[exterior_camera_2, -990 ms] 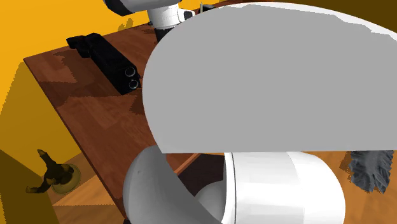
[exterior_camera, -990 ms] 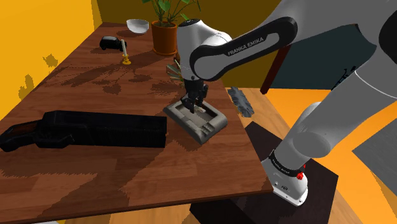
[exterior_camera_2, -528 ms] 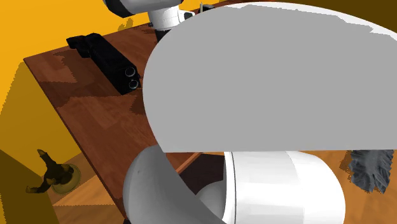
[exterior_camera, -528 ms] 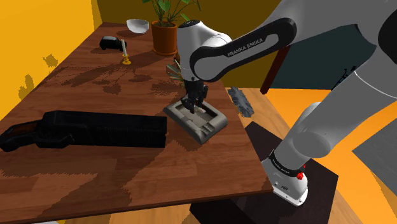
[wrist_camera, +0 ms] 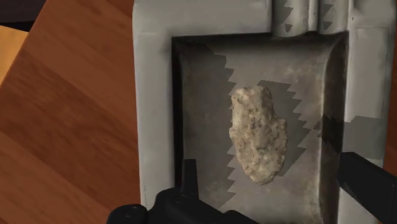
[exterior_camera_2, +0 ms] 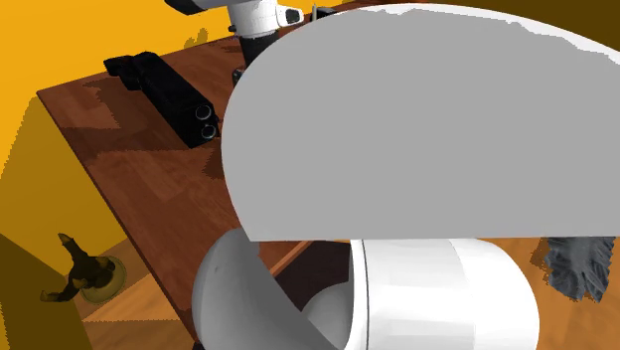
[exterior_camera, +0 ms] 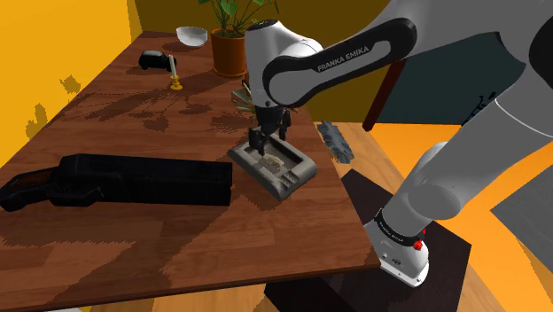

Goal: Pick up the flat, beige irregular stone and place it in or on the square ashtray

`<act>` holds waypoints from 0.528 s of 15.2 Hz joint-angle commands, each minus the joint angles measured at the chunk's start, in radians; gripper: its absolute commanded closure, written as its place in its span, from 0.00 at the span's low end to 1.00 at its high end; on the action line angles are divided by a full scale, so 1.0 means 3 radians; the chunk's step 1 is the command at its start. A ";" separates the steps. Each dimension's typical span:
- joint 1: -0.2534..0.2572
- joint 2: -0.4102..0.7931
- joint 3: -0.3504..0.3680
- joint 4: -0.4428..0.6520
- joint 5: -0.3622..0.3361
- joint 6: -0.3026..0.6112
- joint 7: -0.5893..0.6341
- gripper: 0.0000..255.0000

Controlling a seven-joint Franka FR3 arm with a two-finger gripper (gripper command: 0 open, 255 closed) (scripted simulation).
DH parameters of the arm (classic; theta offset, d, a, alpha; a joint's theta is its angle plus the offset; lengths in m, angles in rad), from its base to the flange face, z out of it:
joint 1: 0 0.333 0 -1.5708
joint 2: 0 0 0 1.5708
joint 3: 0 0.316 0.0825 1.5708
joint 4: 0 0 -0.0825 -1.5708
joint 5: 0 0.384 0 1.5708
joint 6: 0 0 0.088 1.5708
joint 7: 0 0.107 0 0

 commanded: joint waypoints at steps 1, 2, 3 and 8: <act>0.0007 -0.0068 -0.0004 0.0144 0.0026 -0.0211 -0.0021 0.00; 0.0009 -0.0085 -0.0004 0.0218 0.0033 -0.0301 -0.0027 0.00; 0.0009 -0.0085 -0.0004 0.0218 0.0033 -0.0301 -0.0027 0.00; 0.0009 -0.0085 -0.0004 0.0218 0.0033 -0.0301 -0.0027 0.00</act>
